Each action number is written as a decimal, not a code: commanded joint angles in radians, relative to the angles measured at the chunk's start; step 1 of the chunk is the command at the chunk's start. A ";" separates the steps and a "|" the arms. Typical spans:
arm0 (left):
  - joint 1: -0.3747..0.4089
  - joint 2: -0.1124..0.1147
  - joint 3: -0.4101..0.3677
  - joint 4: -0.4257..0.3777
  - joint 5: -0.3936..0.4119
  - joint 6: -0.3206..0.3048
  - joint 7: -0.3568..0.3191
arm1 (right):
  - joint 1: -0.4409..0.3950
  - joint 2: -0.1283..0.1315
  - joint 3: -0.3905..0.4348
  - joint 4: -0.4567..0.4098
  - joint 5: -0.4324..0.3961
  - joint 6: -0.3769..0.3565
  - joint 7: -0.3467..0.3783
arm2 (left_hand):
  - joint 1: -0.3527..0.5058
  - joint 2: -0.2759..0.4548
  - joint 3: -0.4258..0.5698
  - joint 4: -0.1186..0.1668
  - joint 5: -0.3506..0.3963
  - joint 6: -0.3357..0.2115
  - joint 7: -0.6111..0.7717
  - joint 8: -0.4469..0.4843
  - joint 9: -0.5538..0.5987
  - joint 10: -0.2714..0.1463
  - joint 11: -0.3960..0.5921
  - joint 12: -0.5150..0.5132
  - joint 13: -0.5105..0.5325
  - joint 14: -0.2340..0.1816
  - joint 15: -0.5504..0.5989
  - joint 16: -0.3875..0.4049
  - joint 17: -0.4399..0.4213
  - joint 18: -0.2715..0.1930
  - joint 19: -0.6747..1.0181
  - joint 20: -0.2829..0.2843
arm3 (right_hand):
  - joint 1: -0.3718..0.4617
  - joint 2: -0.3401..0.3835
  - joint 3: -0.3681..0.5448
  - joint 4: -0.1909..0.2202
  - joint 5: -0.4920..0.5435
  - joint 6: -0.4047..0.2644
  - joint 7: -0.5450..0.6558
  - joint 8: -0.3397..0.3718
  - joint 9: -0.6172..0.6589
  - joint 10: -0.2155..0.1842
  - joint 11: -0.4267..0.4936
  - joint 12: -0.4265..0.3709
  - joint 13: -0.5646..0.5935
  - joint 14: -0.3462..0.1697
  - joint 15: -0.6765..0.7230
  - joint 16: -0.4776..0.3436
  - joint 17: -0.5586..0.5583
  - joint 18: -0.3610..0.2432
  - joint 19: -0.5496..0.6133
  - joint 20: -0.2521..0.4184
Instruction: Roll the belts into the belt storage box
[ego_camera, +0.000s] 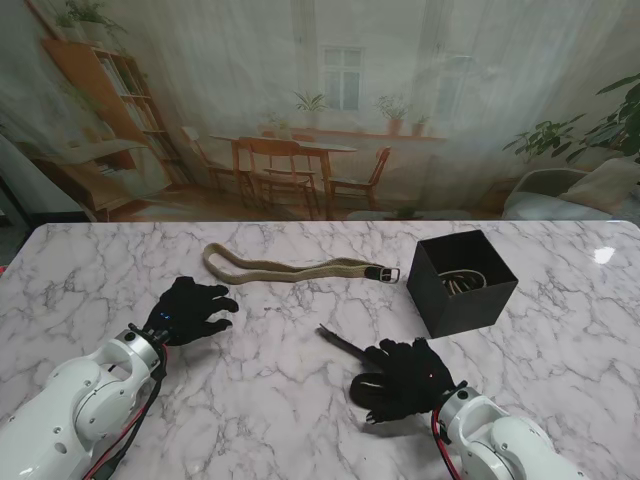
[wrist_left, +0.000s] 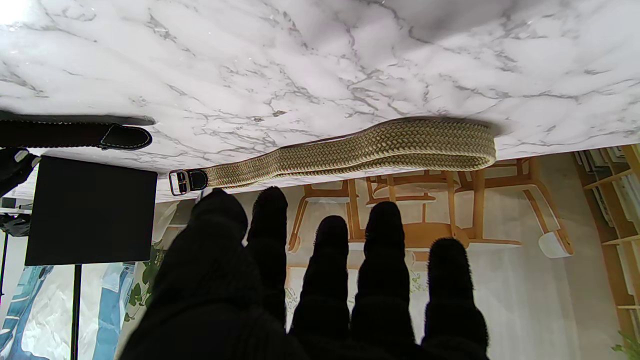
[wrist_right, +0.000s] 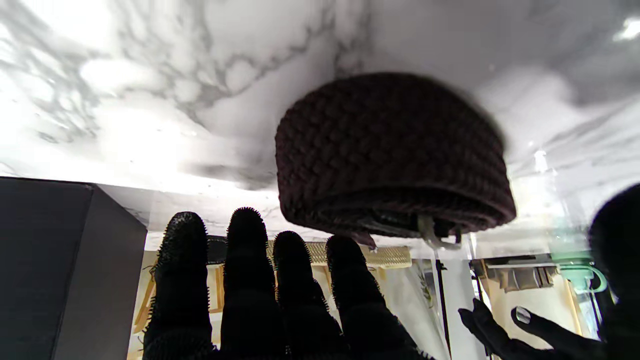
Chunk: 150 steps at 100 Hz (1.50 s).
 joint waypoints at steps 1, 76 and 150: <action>0.001 -0.002 0.003 0.001 0.000 0.004 -0.013 | -0.001 0.000 -0.014 0.002 -0.001 0.030 0.007 | 0.010 0.045 -0.014 -0.016 0.009 0.008 -0.011 0.007 -0.038 0.007 -0.010 -0.001 -0.011 0.006 -0.024 -0.010 -0.018 0.025 -0.020 0.017 | -0.021 -0.050 0.014 -0.021 -0.005 0.048 0.001 0.014 -0.033 0.019 -0.007 -0.003 -0.004 -0.010 -0.038 -0.019 0.013 -0.030 -0.010 -0.017; 0.002 -0.002 0.003 0.002 -0.002 0.004 -0.016 | 0.040 -0.023 -0.076 0.058 0.115 0.107 -0.058 | 0.012 0.042 -0.009 -0.015 0.008 0.006 -0.015 0.008 -0.038 0.008 -0.012 -0.001 -0.012 0.006 -0.025 -0.010 -0.019 0.027 -0.023 0.016 | 0.549 -0.002 0.285 0.034 -0.235 -0.412 0.357 -0.022 0.394 -0.131 0.360 0.251 0.684 -0.149 0.494 0.315 0.628 -0.115 0.456 0.088; 0.002 -0.002 0.003 0.004 -0.002 0.003 -0.015 | 0.057 -0.007 -0.086 0.071 0.037 0.078 -0.049 | 0.009 0.047 -0.011 -0.016 -0.004 0.012 -0.026 0.005 -0.041 0.008 -0.013 -0.001 -0.012 0.005 -0.026 -0.011 -0.020 0.026 -0.028 0.013 | 0.455 -0.116 0.281 0.019 0.001 -0.073 0.338 -0.005 0.449 -0.273 0.696 0.680 0.520 -0.195 0.704 0.443 0.422 -0.055 0.429 0.159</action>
